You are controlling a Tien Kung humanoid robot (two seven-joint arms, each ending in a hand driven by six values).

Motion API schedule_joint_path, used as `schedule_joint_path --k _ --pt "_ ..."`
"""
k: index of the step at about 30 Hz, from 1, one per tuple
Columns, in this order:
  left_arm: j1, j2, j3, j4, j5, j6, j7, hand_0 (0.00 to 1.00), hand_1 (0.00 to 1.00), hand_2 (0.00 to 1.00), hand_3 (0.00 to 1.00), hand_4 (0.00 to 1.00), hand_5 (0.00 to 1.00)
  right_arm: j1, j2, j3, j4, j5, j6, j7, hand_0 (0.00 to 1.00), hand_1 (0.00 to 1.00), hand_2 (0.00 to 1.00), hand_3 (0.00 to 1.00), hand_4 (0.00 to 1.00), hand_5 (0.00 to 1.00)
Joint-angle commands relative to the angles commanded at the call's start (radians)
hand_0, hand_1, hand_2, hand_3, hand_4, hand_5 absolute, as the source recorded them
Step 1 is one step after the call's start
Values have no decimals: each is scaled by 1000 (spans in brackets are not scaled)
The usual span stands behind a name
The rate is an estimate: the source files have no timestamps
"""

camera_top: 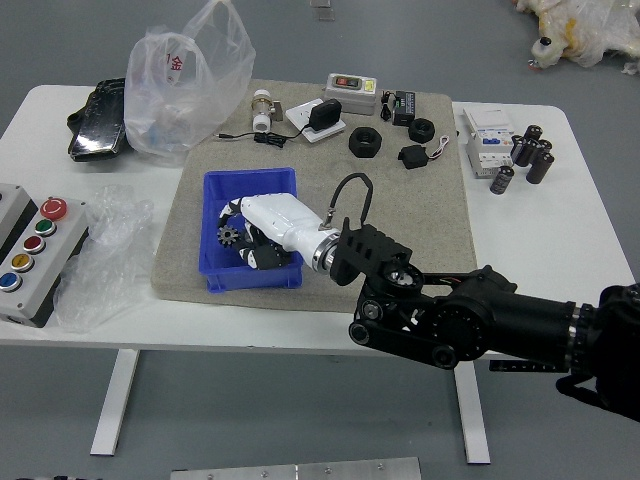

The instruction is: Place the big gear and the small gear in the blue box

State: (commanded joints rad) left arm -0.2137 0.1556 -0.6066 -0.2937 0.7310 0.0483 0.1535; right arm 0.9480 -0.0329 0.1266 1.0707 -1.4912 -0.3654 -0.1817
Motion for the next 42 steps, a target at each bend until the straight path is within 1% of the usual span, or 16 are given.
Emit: schedule_joint_path --k 4,5,10,11,16,17,22,23,28,29,34,35,40,41,42 --pt "0 0 -1 0 2 -1 1 662 570 538 677 665 309 3 12 -9 -33 10 -9 -12 312 285 191 488 355 2" --pt "0 0 -2 -1 4 -1 2 662 570 538 677 666 309 4 15 -12 -40 8 -11 -17 315 286 195 517 384 2" --pt "0 -2 -4 -1 6 -2 4 662 570 538 677 666 309 6 26 -18 -65 -5 -26 -36 315 286 195 517 384 2" --pt "0 -2 -4 -1 6 -2 4 662 570 538 677 666 309 6 28 -19 -68 -5 -30 -37 316 290 194 600 363 2" --pt "0 -2 -2 -2 5 -2 4 662 570 538 677 666 309 9 33 -15 -77 0 -42 -33 316 290 194 600 363 2" --pt "1 -2 -2 -2 5 -2 4 662 570 538 678 666 309 10 33 -16 -79 2 -42 -32 291 290 197 671 402 145" --pt "1 -1 -5 -2 9 -3 4 662 570 538 678 666 309 15 33 -21 -86 2 -40 -33 291 290 197 671 402 145" --pt "1 -1 -5 -1 9 -3 4 662 570 538 678 666 309 16 33 -22 -87 1 -39 -34 290 290 199 682 428 155" --pt "0 -1 -4 -1 10 -3 4 662 570 538 678 666 309 15 33 -29 -95 3 -35 -36 290 290 199 682 428 155" --pt "0 -1 -5 -1 11 -4 4 662 570 538 678 667 311 15 33 -30 -96 4 -34 -36 289 290 201 707 448 155" --pt "0 -1 -8 -1 13 -4 3 662 570 538 678 667 311 15 33 -32 -98 3 -31 -36 289 290 201 707 448 155" --pt "0 0 -9 -1 14 -4 4 662 571 537 682 664 306 16 33 -32 -99 3 -30 -35 287 291 201 760 476 145" --pt "-1 1 -18 0 24 -6 7 662 571 537 682 664 306 17 33 -30 -101 1 -29 -35 287 291 201 760 476 145" --pt "-1 1 -19 0 25 -6 6 662 570 537 682 665 312 17 33 -29 -102 1 -28 -35 285 291 201 854 502 142" --pt "-2 1 -20 0 26 -6 6 662 570 537 682 665 312 17 33 -28 -102 1 -27 -34 285 291 201 854 502 142"
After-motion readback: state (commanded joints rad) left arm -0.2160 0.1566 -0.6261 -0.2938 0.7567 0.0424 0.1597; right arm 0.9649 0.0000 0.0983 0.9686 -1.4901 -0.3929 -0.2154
